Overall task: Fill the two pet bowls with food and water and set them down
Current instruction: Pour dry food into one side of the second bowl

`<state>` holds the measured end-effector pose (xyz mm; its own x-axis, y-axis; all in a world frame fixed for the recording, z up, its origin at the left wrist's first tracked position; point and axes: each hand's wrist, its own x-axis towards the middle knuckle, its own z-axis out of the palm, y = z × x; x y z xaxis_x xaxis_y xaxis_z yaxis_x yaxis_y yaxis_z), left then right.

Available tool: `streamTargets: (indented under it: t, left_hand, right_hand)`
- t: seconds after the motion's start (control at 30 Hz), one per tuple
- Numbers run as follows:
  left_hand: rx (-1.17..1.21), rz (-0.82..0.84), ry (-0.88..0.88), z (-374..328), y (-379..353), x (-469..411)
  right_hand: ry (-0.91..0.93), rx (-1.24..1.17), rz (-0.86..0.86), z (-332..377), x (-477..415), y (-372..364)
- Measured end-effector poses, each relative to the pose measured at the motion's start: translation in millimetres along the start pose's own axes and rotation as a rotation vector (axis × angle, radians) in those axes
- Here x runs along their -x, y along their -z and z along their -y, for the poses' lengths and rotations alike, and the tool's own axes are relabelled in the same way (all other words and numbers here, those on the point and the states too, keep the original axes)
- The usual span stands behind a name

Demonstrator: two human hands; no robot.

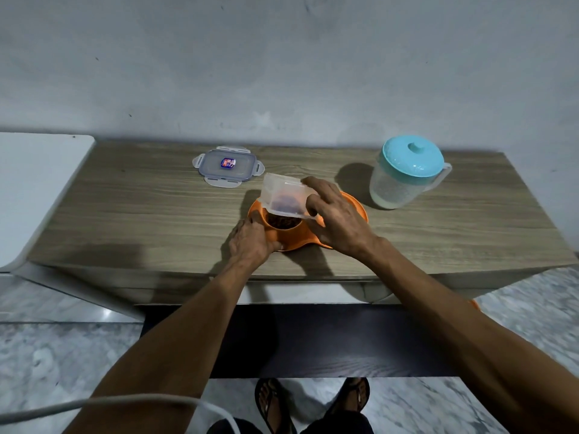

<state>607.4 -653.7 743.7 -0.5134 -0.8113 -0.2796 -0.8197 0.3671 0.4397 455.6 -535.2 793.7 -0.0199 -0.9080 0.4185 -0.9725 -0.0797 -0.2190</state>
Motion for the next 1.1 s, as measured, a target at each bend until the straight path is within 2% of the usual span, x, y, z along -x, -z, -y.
streamTargets:
  t: [0.13,0.3,0.53,0.6,0.8,0.93,1.1]
  left_hand:
    - [-0.01,-0.009,-0.012,0,0,-1]
    - [-0.013,-0.02,-0.019,3,-2,-3]
    - [-0.03,-0.04,-0.055,6,-7,-8]
    - [-0.03,-0.049,-0.056,9,-10,-9]
    - [-0.063,-0.06,-0.055,9,-13,-11]
    - [-0.072,-0.051,-0.054,9,-13,-11]
    - [-0.07,-0.049,-0.051,9,-14,-12]
  right_hand:
    - [-0.181,-0.136,-0.127,-8,-8,0]
    - [-0.571,-0.401,-0.3,-20,-37,10]
    - [-1.074,-0.804,-0.378,-64,-79,-24]
    - [-1.172,-0.848,-0.363,-75,-86,-37]
    - [-1.322,-0.855,-0.294,-87,-94,-63]
    - [-1.35,-0.861,-0.25,-90,-97,-69]
    - [-1.407,-0.739,-0.223,-94,-101,-70]
